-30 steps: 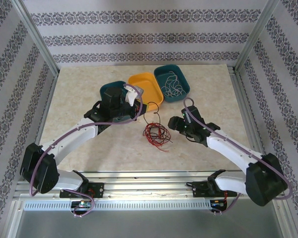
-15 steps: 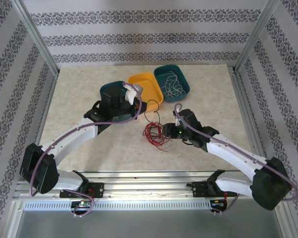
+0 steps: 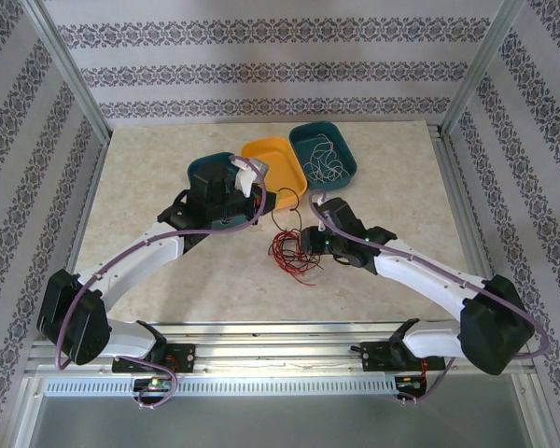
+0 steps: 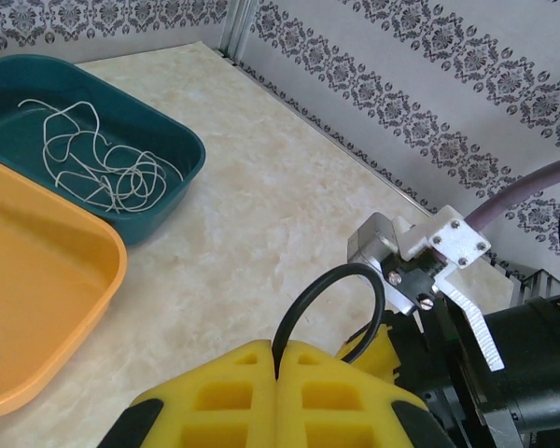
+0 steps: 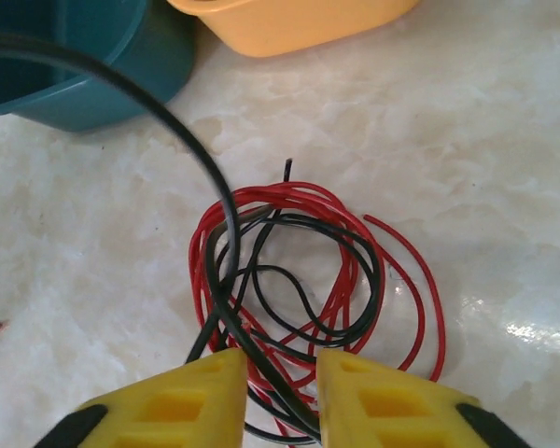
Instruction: Untangle the cables
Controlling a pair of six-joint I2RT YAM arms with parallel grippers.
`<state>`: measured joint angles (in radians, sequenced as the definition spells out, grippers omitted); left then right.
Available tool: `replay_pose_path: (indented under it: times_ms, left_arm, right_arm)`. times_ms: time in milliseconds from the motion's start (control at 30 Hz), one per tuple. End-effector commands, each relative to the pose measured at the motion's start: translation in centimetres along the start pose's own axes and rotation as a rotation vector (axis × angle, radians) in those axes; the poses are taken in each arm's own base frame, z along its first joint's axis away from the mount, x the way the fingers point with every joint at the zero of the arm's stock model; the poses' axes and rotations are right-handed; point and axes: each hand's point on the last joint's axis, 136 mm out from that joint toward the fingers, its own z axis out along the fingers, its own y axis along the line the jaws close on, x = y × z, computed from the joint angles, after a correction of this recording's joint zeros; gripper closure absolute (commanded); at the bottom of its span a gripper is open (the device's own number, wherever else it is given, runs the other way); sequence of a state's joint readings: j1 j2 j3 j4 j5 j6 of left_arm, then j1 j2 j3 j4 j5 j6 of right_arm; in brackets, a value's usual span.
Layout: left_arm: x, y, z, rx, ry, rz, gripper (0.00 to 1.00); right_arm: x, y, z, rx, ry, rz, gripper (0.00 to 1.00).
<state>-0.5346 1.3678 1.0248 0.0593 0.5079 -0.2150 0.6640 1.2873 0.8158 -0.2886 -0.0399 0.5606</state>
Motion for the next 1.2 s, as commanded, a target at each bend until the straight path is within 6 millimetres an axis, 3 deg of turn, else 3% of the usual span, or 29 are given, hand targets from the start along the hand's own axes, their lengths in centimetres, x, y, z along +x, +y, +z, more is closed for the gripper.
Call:
replay_pose_path:
  times_ms: [0,133,333,500,733,1167]
  left_arm:
    - [-1.7,-0.6,-0.9,0.012,-0.067,0.012,1.00]
    - [-2.0,-0.1,-1.3,-0.025,-0.080,0.002,1.00]
    - [-1.9,2.9,-2.8,-0.223,-0.090,-0.040,1.00]
    - [-2.6,6.3,-5.7,-0.428,-0.133,-0.064,1.00]
    - [-4.3,9.1,-10.6,-0.589,-0.206,-0.067,1.00]
    - [-9.1,8.2,-16.1,-0.686,-0.342,0.044,1.00]
  right_arm:
    - [-0.3,-0.3,0.3,0.044,0.004,-0.019,0.87]
    - [-0.1,-0.6,0.4,0.062,0.011,-0.020,1.00]
    - [-0.9,-1.7,-2.0,0.098,-0.069,-0.018,1.00]
    - [-0.4,-3.2,-3.2,0.125,-0.071,0.003,1.00]
    - [0.6,-4.8,-3.8,0.144,-0.066,0.047,1.00]
    - [1.6,-7.5,-3.9,0.241,-0.055,0.109,1.00]
